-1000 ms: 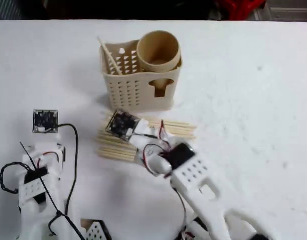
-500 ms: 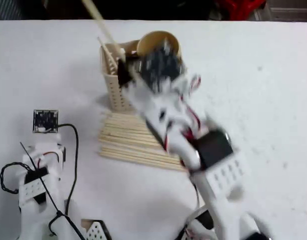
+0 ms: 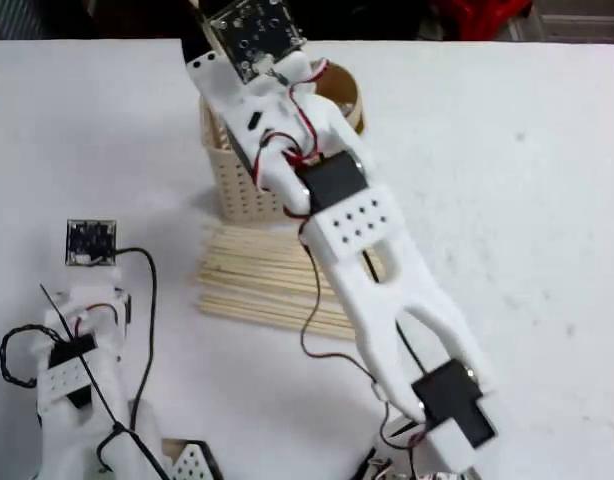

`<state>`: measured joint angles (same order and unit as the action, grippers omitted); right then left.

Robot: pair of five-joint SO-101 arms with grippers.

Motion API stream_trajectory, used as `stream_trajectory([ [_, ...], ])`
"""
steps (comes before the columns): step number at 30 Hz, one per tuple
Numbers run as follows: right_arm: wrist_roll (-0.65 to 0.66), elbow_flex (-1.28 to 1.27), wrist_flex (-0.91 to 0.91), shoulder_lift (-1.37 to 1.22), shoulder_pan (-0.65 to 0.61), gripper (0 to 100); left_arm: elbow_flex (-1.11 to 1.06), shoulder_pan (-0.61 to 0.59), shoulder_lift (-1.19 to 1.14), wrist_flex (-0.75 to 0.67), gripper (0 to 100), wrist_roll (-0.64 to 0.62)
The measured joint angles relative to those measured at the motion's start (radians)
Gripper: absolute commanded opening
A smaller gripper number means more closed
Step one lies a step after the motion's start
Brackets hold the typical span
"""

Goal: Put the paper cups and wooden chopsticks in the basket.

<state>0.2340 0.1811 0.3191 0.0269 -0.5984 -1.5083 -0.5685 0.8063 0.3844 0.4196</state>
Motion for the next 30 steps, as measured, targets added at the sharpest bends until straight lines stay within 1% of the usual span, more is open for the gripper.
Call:
stream_trajectory([
  [4, 0.0, 0.0, -0.052, -0.078, 0.0, 1.7, 0.0, 0.0, 0.0, 0.0, 15, 0.0],
  [10, 0.0, -0.04, -0.115, -0.126, 0.054, 1.7, 0.0, 0.0, 0.0, 0.0, 15, 0.0],
  [14, 0.0, -0.212, -0.201, -0.078, 0.06, 1.7, 0.0, 0.0, 0.0, 0.0, 15, 0.0],
  [22, 0.0, -0.643, -0.381, 0.164, 0.06, 2.4, 0.0, 0.0, 0.0, 0.0, 15, 0.0],
  [24, 0.0, -0.689, -0.385, 0.199, 0.068, 6.0, 0.0, 0.0, 0.0, 0.0, 15, 0.0],
  [28, 0.0, -0.701, -0.351, 0.253, 0.071, 17.2, 0.0, 0.0, 0.0, 0.0, 15, 0.0],
  [30, 0.0, -0.701, -0.319, 0.269, 0.071, 17.3, 0.0, 0.0, 0.0, 0.0, 15, 0.0],
])
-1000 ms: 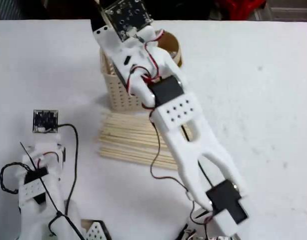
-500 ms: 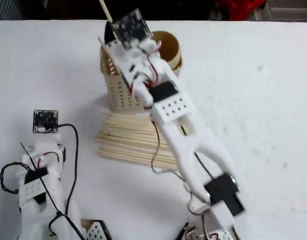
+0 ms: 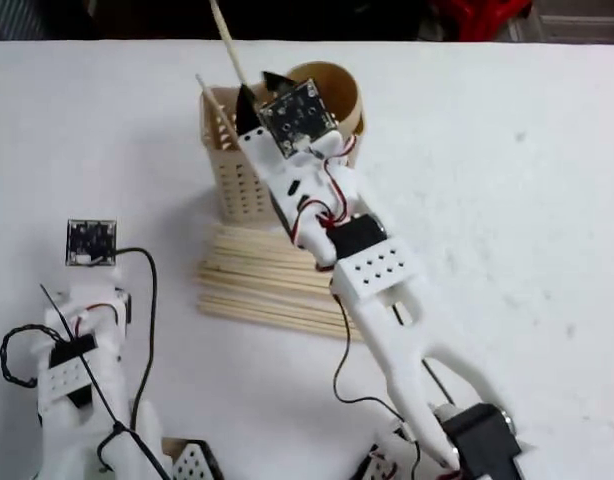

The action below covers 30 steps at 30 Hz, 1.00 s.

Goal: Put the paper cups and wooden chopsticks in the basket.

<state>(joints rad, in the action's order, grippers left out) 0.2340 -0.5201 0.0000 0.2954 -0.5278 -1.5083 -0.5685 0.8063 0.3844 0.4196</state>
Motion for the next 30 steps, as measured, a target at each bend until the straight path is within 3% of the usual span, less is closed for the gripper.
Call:
stream_trajectory([
  [8, 0.0, -0.006, 0.224, 0.097, 0.005, 10.5, 0.0, 0.0, 0.0, 0.0, 15, 0.0],
  [13, 0.0, -0.035, 0.534, 0.261, 0.006, 12.7, 0.0, 0.0, 0.0, 0.0, 15, 0.0],
  [17, 0.002, -0.123, 0.83, 0.47, 0.005, 8.7, 0.0, 0.0, 0.0, 0.0, 15, 0.0],
  [21, 0.114, -0.192, 1.06, 0.64, -0.035, 7.7, 0.0, 0.0, 0.0, 0.0, 15, 0.0],
  [26, 0.232, -0.236, 1.099, 0.562, -0.164, 8.0, 0.0, 0.0, 0.0, 0.0, 15, 0.0],
  [30, 0.29, -0.239, 1.03, 0.318, -0.293, 16.6, 0.0, 0.0, 0.0, 0.0, 15, 0.0],
])
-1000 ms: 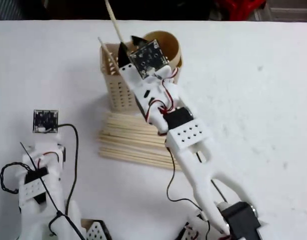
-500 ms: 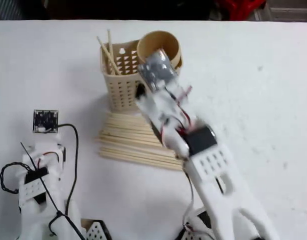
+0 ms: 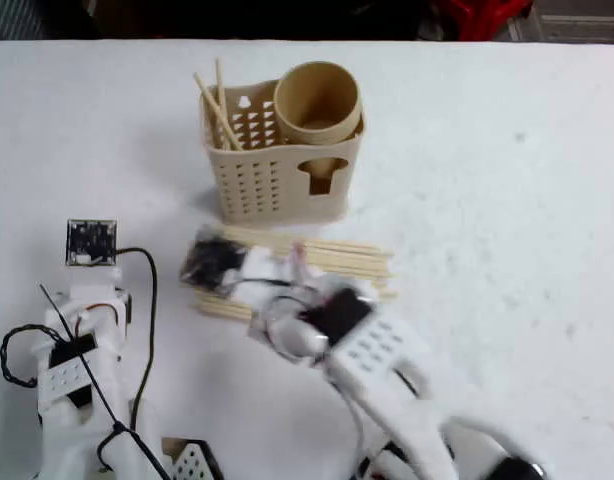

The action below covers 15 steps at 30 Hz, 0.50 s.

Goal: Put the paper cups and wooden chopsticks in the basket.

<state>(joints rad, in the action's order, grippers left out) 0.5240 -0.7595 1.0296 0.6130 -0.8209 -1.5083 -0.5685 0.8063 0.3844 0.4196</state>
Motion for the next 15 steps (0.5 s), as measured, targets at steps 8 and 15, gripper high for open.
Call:
stream_trajectory([
  [8, 0.026, -0.006, -0.17, -0.311, -0.037, 16.9, 0.0, 0.0, 0.0, 0.0, 15, 0.0],
  [15, 0.026, -0.064, -0.264, -0.391, -0.037, 16.6, 0.0, 0.0, 0.0, 0.0, 15, 0.0],
])
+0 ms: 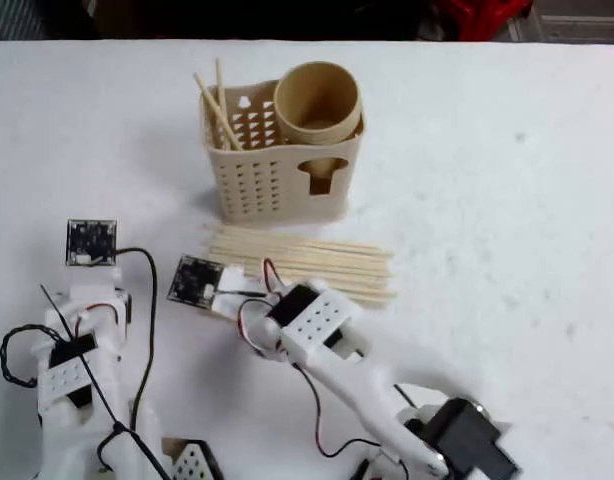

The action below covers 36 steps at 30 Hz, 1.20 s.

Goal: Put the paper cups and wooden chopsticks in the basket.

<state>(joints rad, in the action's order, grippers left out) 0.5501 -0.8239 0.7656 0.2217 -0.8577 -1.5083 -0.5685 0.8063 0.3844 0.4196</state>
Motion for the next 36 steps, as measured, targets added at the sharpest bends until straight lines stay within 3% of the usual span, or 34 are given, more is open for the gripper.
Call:
stream_trajectory([
  [5, 0.0, -0.008, -0.054, -0.086, -0.003, 16.3, 0.0, 0.0, 0.0, 0.0, 15, 0.0],
  [12, 0.0, -0.006, -0.071, -0.098, 0.008, 6.3, 0.0, 0.0, 0.0, 0.0, 15, 0.0],
  [22, 0.0, -0.005, -0.071, -0.097, 0.008, 6.4, 0.0, 0.0, 0.0, 0.0, 15, 0.0],
  [28, 0.0, -0.005, -0.071, -0.103, 0.008, 11.4, 0.0, 0.0, 0.0, 0.0, 15, 0.0],
  [32, 0.0, -0.009, -0.071, -0.106, 0.005, 1.7, 0.0, 0.0, 0.0, 0.0, 15, 0.0],
  [36, 0.0, -0.009, -0.069, -0.106, 0.006, 1.6, 0.0, 0.0, 0.0, 0.0, 15, 0.0],
])
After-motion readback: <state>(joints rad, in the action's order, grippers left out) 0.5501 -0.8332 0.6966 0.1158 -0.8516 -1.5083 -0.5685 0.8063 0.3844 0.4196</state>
